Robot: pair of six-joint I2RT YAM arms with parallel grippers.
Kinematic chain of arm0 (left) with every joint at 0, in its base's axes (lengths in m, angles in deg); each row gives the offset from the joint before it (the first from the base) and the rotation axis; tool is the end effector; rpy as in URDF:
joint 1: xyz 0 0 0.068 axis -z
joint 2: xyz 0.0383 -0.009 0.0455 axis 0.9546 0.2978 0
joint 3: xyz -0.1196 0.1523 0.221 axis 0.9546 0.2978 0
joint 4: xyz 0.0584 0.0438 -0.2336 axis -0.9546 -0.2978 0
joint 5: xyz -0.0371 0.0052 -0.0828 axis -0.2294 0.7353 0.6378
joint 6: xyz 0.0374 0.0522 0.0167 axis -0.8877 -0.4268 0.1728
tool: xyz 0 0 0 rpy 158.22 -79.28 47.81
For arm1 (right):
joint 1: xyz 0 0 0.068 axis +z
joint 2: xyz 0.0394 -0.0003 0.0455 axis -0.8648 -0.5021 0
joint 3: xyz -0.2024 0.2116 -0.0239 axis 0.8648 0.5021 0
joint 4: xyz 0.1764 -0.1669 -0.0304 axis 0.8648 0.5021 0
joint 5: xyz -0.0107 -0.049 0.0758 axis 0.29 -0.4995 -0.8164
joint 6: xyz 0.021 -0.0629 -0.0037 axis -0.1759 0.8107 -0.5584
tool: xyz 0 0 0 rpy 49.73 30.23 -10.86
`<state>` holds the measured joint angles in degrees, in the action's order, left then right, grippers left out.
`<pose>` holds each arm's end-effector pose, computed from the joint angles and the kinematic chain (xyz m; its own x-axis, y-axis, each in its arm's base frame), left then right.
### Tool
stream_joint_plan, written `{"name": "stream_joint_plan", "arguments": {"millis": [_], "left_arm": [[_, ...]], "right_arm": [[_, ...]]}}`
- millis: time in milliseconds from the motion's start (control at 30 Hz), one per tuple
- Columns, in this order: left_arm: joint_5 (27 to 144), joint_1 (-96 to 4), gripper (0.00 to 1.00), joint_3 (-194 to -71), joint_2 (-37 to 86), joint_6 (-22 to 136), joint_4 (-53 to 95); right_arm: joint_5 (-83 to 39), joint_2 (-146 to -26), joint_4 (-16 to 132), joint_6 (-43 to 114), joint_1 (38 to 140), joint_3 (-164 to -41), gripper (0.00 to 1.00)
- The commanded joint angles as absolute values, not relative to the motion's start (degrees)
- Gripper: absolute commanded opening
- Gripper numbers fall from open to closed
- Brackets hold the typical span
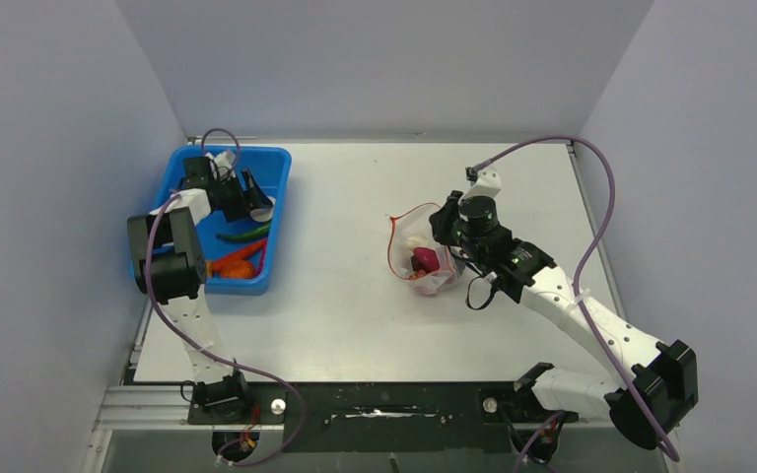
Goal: Place the food in the zip-top bag and seal the zipper
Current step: Pick up the fake vegetable from the bin.
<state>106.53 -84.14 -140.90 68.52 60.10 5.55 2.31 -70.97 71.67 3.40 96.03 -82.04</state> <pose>0.4451 0.0638 0.1749 -0.7762 -0.3794 -0.5036 -0.0701 0.8457 -0.5290 0.2120 0.1359 0.3365 -0.4885 0.3882 -0.7815 -0.0545 0.8803 0.4713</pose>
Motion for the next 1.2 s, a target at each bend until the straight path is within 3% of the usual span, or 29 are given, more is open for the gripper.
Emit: {"name": "stream_joint_plan", "arguments": {"millis": [0,167,267,333,633,1167], "left_arm": [[107.8,-84.4,0.64,-140.7,66.9,59.0,5.4],[106.5,-84.5,0.5,-140.8,66.2,59.2,4.8],[105.0,-84.7,0.3,-140.4,64.6,59.5,4.4],[102.9,-84.7,0.24,-139.8,63.1,60.2,4.6],[96.9,-84.5,0.2,-132.1,52.4,66.4,11.9],[109.7,-84.0,0.2,-123.8,36.3,73.2,18.0]], "right_arm": [[3.4,-69.9,68.8,4.0,96.6,-84.6,0.0],[3.2,-69.8,68.8,3.9,96.9,-84.3,0.0],[3.5,-69.5,68.6,4.0,96.9,-84.0,0.0],[3.5,-69.5,68.5,4.2,97.0,-84.1,0.0],[3.2,-70.2,68.2,4.9,97.0,-84.4,0.0],[1.0,-70.0,67.2,3.6,97.0,-84.0,0.0]]}}
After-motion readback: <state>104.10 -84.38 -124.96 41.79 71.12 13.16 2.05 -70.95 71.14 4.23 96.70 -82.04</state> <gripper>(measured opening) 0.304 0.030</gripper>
